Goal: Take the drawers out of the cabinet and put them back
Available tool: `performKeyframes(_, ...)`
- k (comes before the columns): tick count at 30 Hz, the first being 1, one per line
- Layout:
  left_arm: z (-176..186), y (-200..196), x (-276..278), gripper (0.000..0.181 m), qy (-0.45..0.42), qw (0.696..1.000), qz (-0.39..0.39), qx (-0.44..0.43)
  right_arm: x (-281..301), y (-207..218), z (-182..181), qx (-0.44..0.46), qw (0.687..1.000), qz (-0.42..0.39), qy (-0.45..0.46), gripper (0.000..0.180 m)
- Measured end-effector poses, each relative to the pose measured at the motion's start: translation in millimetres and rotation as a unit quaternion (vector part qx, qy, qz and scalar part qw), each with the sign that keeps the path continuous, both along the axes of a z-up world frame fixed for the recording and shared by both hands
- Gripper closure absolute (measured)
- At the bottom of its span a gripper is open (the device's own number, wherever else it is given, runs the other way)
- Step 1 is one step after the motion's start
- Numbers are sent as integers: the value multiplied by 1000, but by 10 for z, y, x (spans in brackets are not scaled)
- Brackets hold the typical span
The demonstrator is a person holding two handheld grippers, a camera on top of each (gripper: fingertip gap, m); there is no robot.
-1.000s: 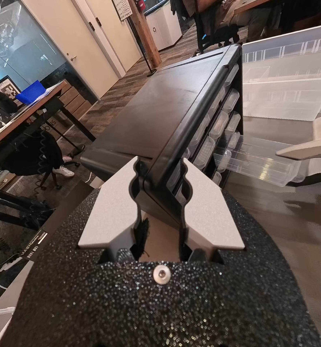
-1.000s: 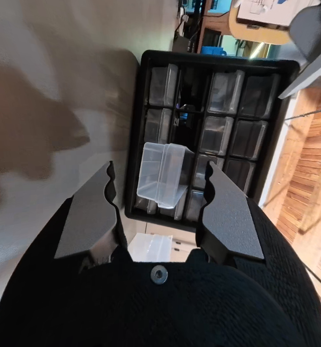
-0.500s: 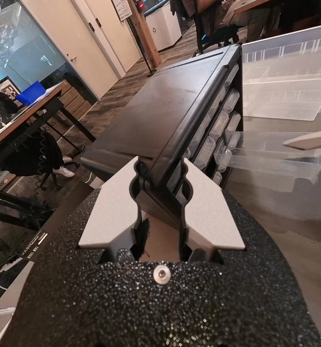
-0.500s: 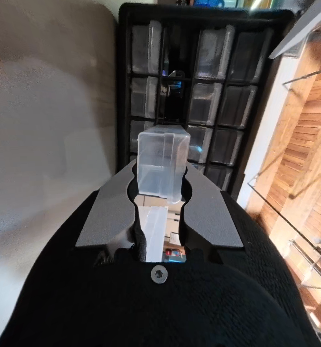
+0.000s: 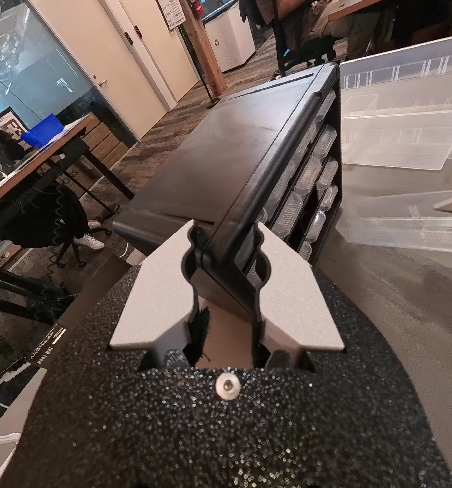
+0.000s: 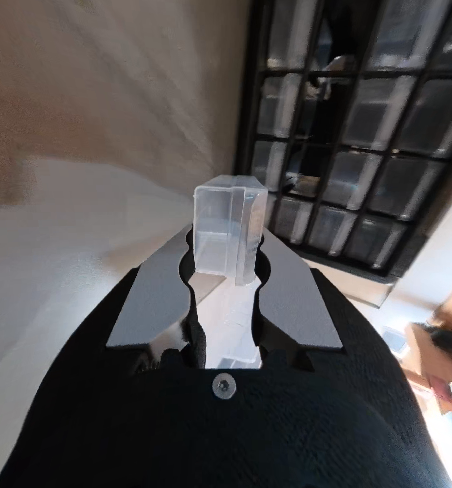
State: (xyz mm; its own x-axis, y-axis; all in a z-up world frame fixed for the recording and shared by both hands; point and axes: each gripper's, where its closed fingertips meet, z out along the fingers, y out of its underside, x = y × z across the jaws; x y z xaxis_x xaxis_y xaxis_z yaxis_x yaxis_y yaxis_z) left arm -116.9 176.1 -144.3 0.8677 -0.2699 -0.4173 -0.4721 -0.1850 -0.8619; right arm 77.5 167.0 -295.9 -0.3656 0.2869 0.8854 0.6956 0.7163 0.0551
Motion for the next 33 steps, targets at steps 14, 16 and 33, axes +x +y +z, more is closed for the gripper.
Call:
performKeyframes(14,-1,-2,0,141,-3,1000,-2,1,0,-402,-124,-254,964,77,25,91)
performKeyframes(16,-1,-2,0,141,-4,1000,-3,2,81,-376,-99,-282,955,96,-1,89)
performKeyframes(33,2,-2,-3,141,-8,1000,-5,3,255,624,-30,37,899,234,-369,91)
